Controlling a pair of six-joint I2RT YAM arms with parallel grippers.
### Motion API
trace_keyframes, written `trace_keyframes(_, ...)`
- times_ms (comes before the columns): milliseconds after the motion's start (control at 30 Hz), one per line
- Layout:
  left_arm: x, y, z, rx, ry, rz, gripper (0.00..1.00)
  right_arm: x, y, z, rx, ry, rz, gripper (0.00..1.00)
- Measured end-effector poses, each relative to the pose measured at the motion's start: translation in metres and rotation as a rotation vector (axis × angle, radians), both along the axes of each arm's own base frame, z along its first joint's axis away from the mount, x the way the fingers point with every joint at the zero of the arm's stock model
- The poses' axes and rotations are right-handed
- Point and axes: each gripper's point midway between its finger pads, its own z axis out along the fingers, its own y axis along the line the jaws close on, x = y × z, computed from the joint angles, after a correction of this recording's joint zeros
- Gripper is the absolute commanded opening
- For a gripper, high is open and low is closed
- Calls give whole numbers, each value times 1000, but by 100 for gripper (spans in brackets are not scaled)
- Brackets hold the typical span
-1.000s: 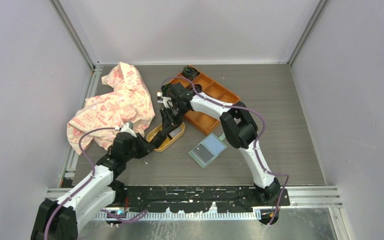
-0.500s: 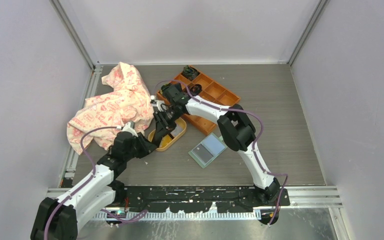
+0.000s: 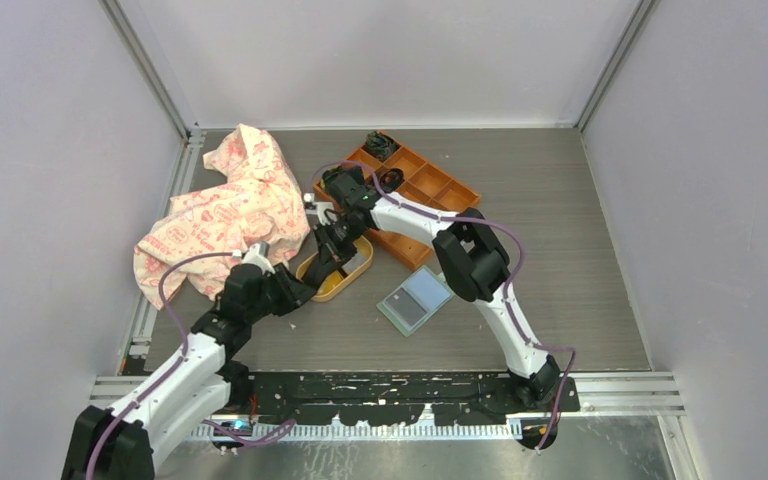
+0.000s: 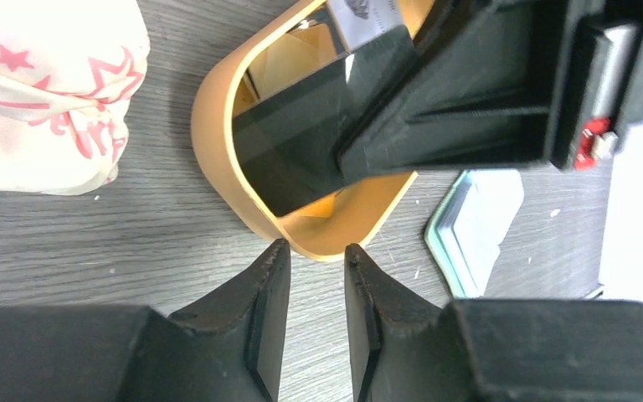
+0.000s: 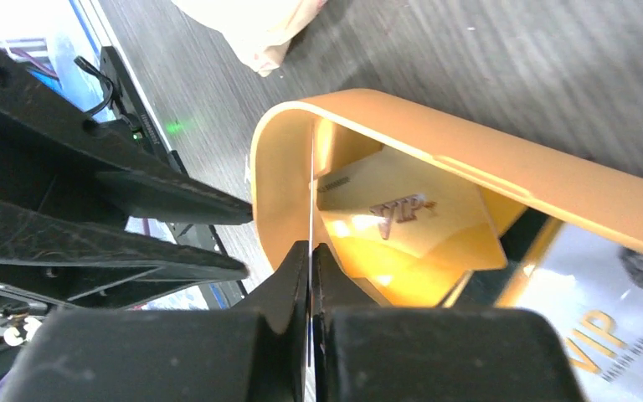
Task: Put the credit cards into the card holder
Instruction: Pick up the credit card from the storage box.
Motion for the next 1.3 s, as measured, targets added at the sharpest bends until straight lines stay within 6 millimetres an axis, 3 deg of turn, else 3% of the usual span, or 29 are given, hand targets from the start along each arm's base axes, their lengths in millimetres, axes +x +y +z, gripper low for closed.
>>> trace_keyframes(233,-5,1,33,-42,-104,-6,42,24,-14,17,52,15,-42,1)
trace_keyframes(467,-16,2,57,-80,-188,-19,54,40,-26,66,196,3,-36,1)
trace_keyframes(600,-21,1,62,-97,-205,-37,56,41,-34,79,245,-23,4,4)
trace_keyframes(767,-27,-3,56,-110,-189,-66,56,35,-44,74,236,-64,63,4)
trace_keyframes(967,-29,-6,46,-108,-151,-83,56,36,-48,53,154,-89,49,6)
trace_keyframes(1133,-30,-7,43,-110,-143,-86,56,36,-47,31,97,-75,35,19)
trace_keyframes(1300,-30,-7,39,-108,-134,-88,56,35,-48,16,61,-45,15,21)
